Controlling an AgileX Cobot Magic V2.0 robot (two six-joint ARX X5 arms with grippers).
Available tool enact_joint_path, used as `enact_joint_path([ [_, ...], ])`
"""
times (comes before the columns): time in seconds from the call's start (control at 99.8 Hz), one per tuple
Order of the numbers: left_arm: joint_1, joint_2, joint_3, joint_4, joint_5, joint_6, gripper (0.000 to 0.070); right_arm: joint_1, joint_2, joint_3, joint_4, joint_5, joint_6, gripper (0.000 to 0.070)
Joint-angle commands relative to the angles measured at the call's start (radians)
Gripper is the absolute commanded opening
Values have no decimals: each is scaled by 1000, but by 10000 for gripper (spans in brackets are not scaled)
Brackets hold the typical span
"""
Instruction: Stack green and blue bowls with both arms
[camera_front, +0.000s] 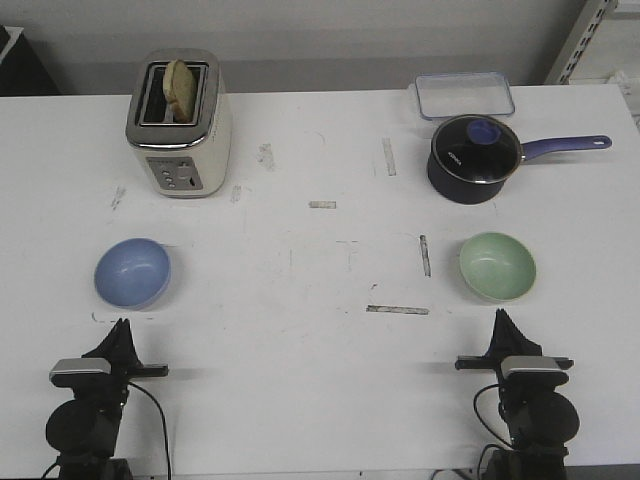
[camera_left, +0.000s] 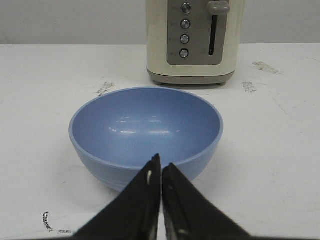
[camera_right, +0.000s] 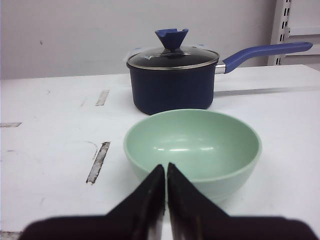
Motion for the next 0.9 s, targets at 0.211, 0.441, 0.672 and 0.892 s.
enact_joint_path([
  [0.211, 2, -2, -20, 16, 2, 2, 1, 1, -2, -2, 13, 2, 14, 0],
  [0.441, 2, -2, -20, 12, 2, 2, 1, 1, -2, -2, 13, 2, 14, 0],
  [0.672, 2, -2, -20, 13, 2, 1, 1, 1, -2, -2, 14, 2, 14, 0],
  [0.892, 2, -2, -20, 12, 2, 1, 1, 1, -2, -2, 41, 12, 13, 0],
])
